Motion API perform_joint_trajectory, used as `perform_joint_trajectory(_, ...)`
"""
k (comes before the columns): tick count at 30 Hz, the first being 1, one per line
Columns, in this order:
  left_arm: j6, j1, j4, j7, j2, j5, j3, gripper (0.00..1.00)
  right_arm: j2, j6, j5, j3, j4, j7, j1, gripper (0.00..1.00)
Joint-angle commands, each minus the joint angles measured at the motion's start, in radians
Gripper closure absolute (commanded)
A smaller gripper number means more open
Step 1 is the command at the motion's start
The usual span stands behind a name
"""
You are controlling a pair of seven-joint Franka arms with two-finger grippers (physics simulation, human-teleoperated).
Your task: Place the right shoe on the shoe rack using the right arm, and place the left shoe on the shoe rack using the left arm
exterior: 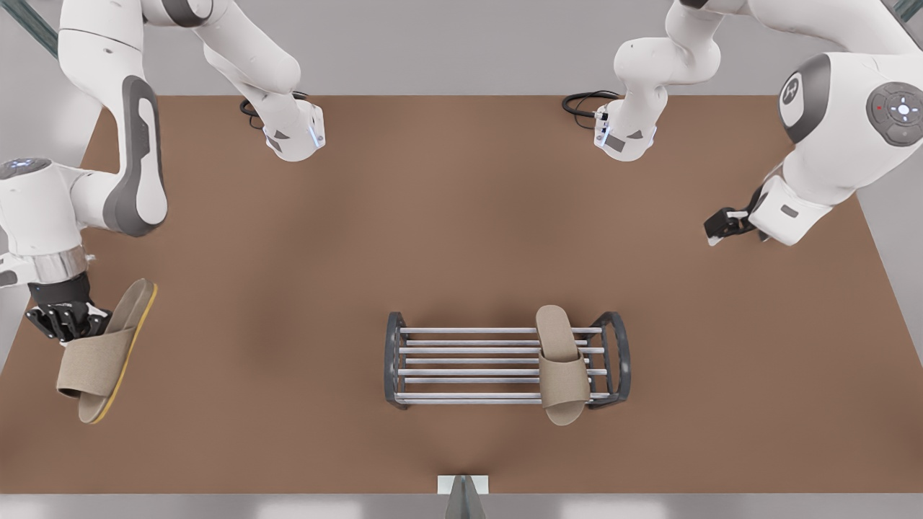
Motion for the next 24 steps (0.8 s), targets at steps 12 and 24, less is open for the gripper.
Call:
perform_joint_trajectory(12, 0.037, 0.008, -0.001, 0.145, 0.038, 0.000, 0.000, 0.00, 0.325, -1.069, -0.336, -0.220, 0.791, 0.920, 0.861, 0.79)
perform_joint_trajectory(24, 0.008, 0.020, -0.015, 0.145, 0.015, 0.003, -0.009, 0.00, 0.418, -0.804, -0.330, -0.240, 0.797, 1.264, 0.926, 0.79)
